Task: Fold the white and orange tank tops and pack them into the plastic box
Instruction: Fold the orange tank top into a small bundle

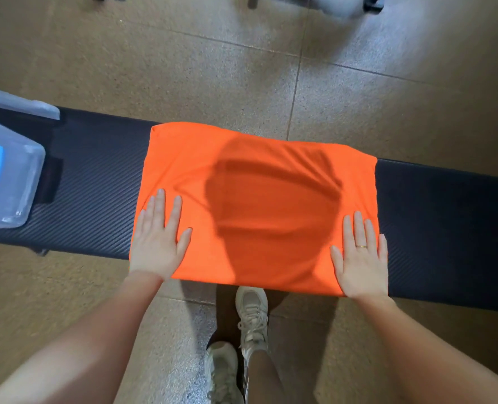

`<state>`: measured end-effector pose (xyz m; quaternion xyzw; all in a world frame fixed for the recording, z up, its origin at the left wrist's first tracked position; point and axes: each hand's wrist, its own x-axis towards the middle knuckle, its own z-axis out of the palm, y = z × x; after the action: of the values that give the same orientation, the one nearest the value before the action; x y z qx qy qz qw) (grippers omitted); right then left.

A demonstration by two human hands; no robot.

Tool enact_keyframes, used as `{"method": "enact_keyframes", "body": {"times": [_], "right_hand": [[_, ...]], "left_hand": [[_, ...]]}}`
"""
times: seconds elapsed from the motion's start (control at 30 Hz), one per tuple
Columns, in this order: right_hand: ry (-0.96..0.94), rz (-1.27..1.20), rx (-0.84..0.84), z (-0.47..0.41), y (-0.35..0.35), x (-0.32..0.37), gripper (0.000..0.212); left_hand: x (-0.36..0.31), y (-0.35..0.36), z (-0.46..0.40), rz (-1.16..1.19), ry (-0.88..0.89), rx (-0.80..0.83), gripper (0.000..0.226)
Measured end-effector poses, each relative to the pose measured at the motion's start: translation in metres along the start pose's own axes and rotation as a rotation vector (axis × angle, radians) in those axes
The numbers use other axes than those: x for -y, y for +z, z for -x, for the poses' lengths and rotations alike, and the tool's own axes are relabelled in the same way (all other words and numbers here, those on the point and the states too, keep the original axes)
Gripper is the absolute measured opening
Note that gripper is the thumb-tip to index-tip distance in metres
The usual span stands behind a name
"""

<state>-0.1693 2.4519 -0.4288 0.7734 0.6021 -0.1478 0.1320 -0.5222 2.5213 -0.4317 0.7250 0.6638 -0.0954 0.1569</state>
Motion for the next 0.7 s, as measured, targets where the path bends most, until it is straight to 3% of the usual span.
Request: {"method": "enact_keyframes", "body": {"times": [0.1,0.23,0.3,0.37,0.47,0.57,0.7], "right_hand": [[0.053,0.019,0.06,0.013,-0.004,-0.003,0.078],[-0.326,0.167,0.03,0.054,0.001,-0.007,0.077],[-0.408,0.177,0.039,0.07,0.004,-0.007,0.07],[-0.333,0.13,0.033,0.071,0.0,-0.001,0.067],[-0.209,0.059,-0.026,0.065,-0.01,-0.003,0.037],[-0.266,0.125,-0.092,0.07,-0.007,-0.023,0.031],[-0.209,-0.013,-0.06,0.074,-0.007,-0.024,0.025]], "left_hand": [[0.01,0.003,0.023,-0.037,0.041,0.04,0.073],[0.016,-0.004,0.058,-0.142,0.334,0.036,0.071],[0.021,-0.009,0.065,-0.148,0.432,0.028,0.062],[0.023,-0.009,0.064,-0.115,0.417,-0.022,0.057],[0.012,-0.016,0.061,-0.033,0.375,-0.072,0.037],[0.0,-0.023,0.058,0.061,0.347,-0.106,0.023],[0.03,-0.015,0.057,-0.168,0.562,-0.134,0.021]]}}
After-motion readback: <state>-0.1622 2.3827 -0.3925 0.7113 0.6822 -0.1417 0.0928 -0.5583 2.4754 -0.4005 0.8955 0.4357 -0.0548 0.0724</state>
